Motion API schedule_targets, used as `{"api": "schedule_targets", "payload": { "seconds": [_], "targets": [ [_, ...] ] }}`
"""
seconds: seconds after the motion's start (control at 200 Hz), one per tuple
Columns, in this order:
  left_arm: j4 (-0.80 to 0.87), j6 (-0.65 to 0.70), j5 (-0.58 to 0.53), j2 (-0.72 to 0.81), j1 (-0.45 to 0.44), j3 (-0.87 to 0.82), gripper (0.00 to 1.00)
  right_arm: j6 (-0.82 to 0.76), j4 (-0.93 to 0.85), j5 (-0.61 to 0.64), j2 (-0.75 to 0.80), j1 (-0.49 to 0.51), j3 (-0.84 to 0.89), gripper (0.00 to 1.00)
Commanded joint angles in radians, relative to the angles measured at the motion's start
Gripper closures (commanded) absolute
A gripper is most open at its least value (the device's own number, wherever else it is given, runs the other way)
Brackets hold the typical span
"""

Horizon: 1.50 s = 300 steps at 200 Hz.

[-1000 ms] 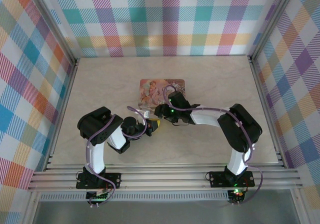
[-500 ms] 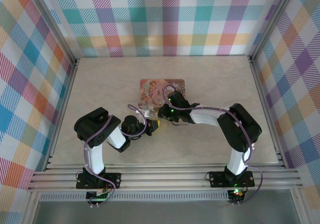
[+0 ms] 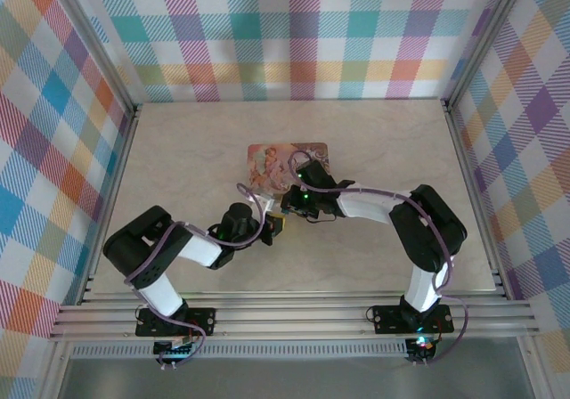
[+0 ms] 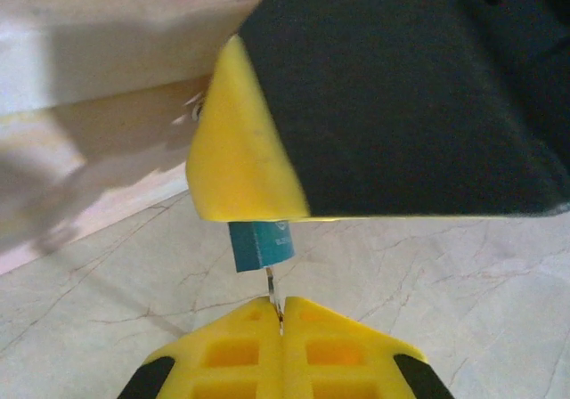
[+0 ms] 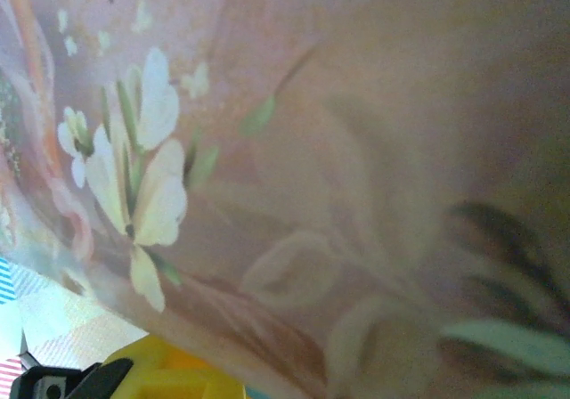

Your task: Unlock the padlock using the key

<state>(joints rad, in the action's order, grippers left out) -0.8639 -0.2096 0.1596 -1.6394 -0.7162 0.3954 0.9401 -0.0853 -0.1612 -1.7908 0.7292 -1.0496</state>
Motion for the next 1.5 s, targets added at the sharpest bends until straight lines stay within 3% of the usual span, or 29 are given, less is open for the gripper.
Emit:
{"api": "schedule_targets", "payload": {
  "seconds": [0.0, 0.19, 0.38, 0.52, 0.6, 0.72, 0.85, 1.015, 1.155, 1.31, 1.495],
  "targets": [
    [0.129, 0.178, -0.145, 0.096, -0.099, 0.054, 1.00, 0.042, -0.100, -0.045, 0.010, 0.013, -0.030, 0.96],
    [0.289, 0.333, -0.357, 0.150, -0.203, 0.103, 1.00, 0.063, -0.112, -0.076, 0.005, 0.013, -0.036, 0.94],
    [0.332, 0.373, -0.403, 0.145, -0.222, 0.109, 1.00, 0.065, -0.131, -0.084, 0.015, 0.013, -0.037, 0.93],
    [0.266, 0.228, -0.187, 0.134, -0.142, 0.084, 1.00, 0.067, -0.104, -0.079, 0.032, 0.013, -0.015, 0.98],
    [0.182, 0.146, -0.123, 0.128, -0.111, 0.048, 1.00, 0.066, -0.097, -0.070, 0.039, 0.013, -0.005, 1.00],
    [0.105, 0.051, -0.061, 0.145, -0.066, 0.005, 0.71, 0.066, -0.097, -0.066, 0.039, 0.013, 0.000, 1.00],
    [0.062, -0.056, 0.015, 0.201, 0.005, -0.049, 0.59, 0.070, -0.094, -0.059, 0.042, 0.012, 0.003, 1.00],
    [0.004, -0.219, 0.218, 0.221, 0.145, -0.098, 0.58, 0.079, -0.086, -0.062, 0.048, 0.006, 0.000, 1.00],
    [-0.048, -0.293, 0.346, 0.180, 0.181, -0.083, 0.59, 0.094, -0.068, -0.080, 0.044, 0.002, 0.000, 1.00],
    [-0.201, -0.383, 0.398, 0.064, 0.182, -0.073, 0.61, 0.104, -0.058, -0.086, 0.042, 0.002, -0.001, 1.00],
    [-0.357, -0.448, 0.378, -0.061, 0.182, -0.084, 0.66, 0.106, -0.054, -0.092, 0.043, 0.003, -0.004, 1.00]
  ]
}}
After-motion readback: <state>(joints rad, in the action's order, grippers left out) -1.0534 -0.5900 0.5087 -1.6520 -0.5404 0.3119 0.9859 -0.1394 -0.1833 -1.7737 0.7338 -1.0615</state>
